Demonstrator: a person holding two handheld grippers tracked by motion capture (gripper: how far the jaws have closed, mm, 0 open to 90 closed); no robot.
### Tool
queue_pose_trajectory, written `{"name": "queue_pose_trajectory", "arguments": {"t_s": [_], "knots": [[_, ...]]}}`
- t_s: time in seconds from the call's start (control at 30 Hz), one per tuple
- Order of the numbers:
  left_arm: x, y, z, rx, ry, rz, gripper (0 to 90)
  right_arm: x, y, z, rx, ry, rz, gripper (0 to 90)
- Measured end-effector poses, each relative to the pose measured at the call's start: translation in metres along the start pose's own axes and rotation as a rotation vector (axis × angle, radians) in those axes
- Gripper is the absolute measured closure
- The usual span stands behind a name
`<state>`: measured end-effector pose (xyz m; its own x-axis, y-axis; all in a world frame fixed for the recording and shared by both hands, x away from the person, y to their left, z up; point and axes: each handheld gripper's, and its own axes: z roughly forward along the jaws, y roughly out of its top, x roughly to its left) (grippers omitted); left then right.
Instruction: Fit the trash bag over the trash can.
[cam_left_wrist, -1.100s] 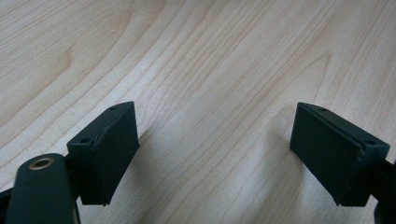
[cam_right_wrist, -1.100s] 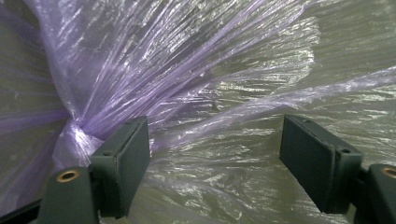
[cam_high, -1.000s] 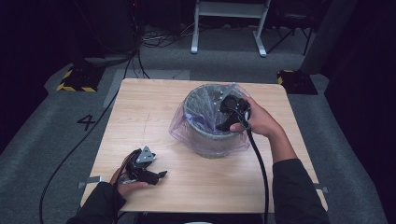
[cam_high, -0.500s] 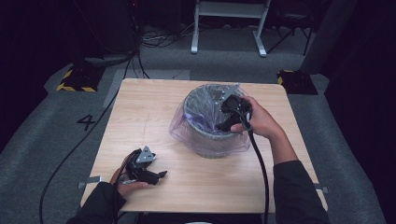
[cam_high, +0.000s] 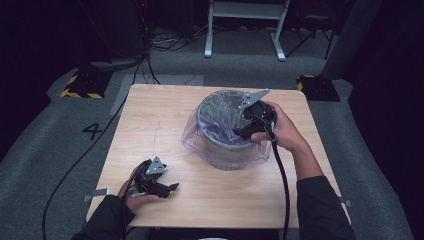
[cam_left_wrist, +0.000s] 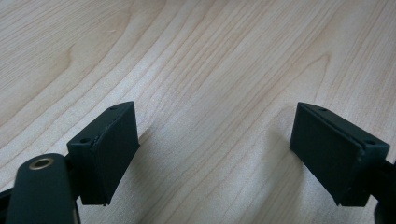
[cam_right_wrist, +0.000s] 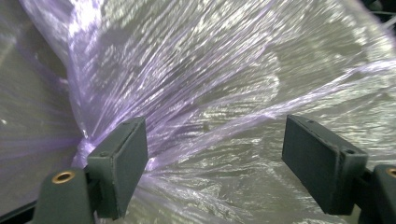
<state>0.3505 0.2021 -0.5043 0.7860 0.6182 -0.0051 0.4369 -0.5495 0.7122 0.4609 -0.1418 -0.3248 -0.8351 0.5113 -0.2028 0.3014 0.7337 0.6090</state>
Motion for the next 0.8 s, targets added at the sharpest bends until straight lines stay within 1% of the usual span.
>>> {"name": "queue_pose_trajectory", "arguments": {"t_s": [0.03, 0.1, 0.17, 0.23, 0.3, 0.33, 0.4, 0.47, 0.53, 0.63, 0.7, 0.73, 0.77, 0.8], "knots": [[0.0, 0.0, 0.0, 0.0, -0.001, 0.0, 14.9, 0.0, 0.0, -0.001, -0.009, -0.003, 0.005, 22.3], [0.0, 0.0, 0.0, -0.001, -0.001, 0.0, 15.0, 0.001, -0.001, -0.004, -0.03, -0.014, -0.001, 22.2], [0.0, 0.0, 0.0, -0.001, -0.001, -0.001, 14.9, 0.001, -0.001, -0.006, -0.054, -0.014, 0.011, 22.2], [0.0, 0.0, 0.0, -0.002, -0.001, 0.0, 14.9, 0.001, -0.002, -0.008, -0.071, -0.028, 0.022, 22.3], [0.0, 0.0, 0.0, -0.001, -0.001, -0.001, 15.0, 0.0, -0.004, -0.01, -0.104, -0.027, 0.041, 22.5], [0.0, 0.0, 0.0, -0.001, -0.001, 0.0, 14.9, 0.0, -0.004, -0.012, -0.123, -0.025, 0.04, 22.6], [0.0, 0.0, 0.0, 0.0, -0.001, -0.001, 14.9, 0.0, -0.006, -0.016, -0.156, -0.036, 0.04, 22.4], [0.0, 0.0, 0.0, 0.0, -0.001, -0.001, 14.9, -0.001, -0.008, -0.019, -0.181, -0.034, 0.052, 22.1], [0.0, 0.0, 0.0, 0.0, 0.0, 0.0, 14.9, -0.002, -0.011, -0.022, -0.183, -0.04, 0.064, 22.1], [0.0, 0.0, 0.0, -0.001, -0.001, 0.0, 14.9, -0.002, -0.015, -0.028, -0.194, -0.047, 0.058, 22.4], [0.0, 0.0, 0.0, 0.0, -0.001, 0.0, 14.9, -0.001, -0.018, -0.033, -0.205, -0.032, 0.061, 22.5], [0.0, 0.0, 0.0, 0.0, -0.001, 0.0, 14.9, 0.0, -0.02, -0.036, -0.213, -0.043, 0.051, 22.5], [0.0, 0.0, 0.0, -0.001, -0.001, 0.0, 14.9, 0.001, -0.021, -0.039, -0.225, -0.049, 0.052, 22.5], [0.0, 0.0, 0.0, -0.001, -0.001, 0.0, 14.9, 0.001, -0.023, -0.042, -0.232, -0.043, 0.055, 22.1]]}}
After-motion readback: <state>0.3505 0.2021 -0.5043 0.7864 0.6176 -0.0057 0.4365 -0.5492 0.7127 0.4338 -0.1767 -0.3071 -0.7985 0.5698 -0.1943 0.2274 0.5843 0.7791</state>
